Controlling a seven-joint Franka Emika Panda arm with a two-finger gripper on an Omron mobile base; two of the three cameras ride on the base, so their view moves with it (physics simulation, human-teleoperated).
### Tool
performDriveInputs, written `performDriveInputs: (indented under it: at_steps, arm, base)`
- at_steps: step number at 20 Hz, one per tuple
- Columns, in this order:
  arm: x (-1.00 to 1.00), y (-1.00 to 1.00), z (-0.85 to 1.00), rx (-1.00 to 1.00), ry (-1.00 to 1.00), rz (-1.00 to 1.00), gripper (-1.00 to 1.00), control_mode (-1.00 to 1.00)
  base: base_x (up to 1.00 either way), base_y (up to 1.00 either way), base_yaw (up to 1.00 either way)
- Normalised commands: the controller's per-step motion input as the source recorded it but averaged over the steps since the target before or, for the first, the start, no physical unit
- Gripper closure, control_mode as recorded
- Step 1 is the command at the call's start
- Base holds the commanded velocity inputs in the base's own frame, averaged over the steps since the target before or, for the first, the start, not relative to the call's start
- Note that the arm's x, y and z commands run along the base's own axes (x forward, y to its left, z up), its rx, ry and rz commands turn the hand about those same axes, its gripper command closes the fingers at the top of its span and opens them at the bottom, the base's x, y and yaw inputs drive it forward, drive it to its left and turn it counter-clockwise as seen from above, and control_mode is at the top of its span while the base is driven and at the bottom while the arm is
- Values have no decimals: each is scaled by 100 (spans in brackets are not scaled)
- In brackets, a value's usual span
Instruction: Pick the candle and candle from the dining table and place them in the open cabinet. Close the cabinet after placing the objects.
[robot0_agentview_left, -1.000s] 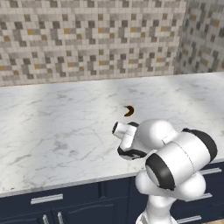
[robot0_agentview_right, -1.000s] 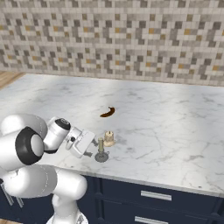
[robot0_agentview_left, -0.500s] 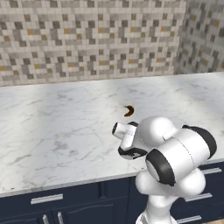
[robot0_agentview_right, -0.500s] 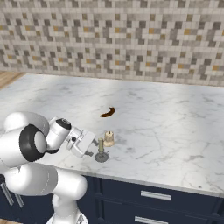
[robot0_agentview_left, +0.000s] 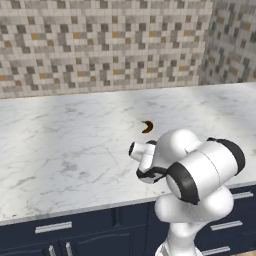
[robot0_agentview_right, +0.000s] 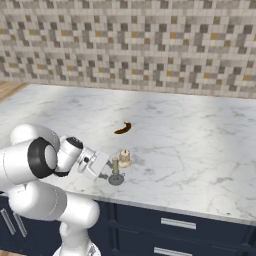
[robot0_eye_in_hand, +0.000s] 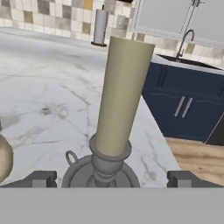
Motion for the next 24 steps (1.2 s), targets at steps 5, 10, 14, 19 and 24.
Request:
performDriveInputs:
  at_steps: [5, 10, 14, 19, 24]
  arm:
    - [0, 0, -6, -2, -3, 0, -100, -100]
    - [0, 0, -4, -3, -5, 0, -100, -100]
    - [-5, -7, -10, -2, -4, 0, -100, -100]
    - [-6, -6, -12, -2, -4, 0, -100, -100]
    - [0, -2, -12, -2, -2, 0, -100, -100]
  base:
    - [0, 0, 0]
    - [0, 0, 0]
    - [0, 0, 0]
    - [0, 0, 0]
    - [0, 0, 0]
